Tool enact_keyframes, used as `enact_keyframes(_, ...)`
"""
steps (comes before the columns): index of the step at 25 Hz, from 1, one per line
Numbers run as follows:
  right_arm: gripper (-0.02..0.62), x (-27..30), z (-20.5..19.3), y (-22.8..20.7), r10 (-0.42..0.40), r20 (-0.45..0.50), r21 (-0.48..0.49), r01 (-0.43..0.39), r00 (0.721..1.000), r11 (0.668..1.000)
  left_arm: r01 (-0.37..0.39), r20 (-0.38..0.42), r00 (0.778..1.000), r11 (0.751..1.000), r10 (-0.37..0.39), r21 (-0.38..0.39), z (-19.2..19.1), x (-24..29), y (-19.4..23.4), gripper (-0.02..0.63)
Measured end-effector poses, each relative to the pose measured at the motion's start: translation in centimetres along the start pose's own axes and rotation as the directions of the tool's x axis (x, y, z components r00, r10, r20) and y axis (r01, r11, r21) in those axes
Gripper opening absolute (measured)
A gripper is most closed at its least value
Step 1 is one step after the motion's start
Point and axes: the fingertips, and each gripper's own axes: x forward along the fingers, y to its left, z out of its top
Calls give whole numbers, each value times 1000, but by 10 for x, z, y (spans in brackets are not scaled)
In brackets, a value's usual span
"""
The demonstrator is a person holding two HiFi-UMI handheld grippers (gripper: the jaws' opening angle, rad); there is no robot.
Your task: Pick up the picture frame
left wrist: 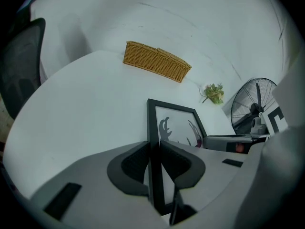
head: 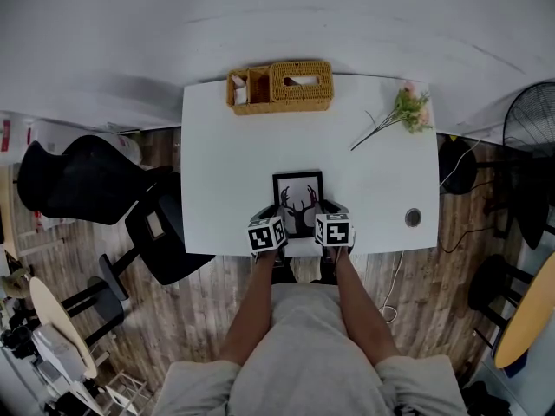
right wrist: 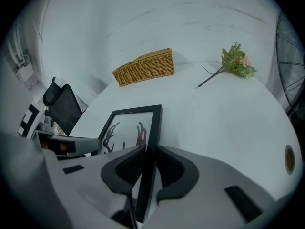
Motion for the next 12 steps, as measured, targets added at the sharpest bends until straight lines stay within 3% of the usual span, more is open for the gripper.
enact_keyframes(12, 75, -12, 11, 0, -19, 52, -20, 20, 998, 1000, 1, 31, 1000, 999, -2, 33, 7, -10, -8, 91)
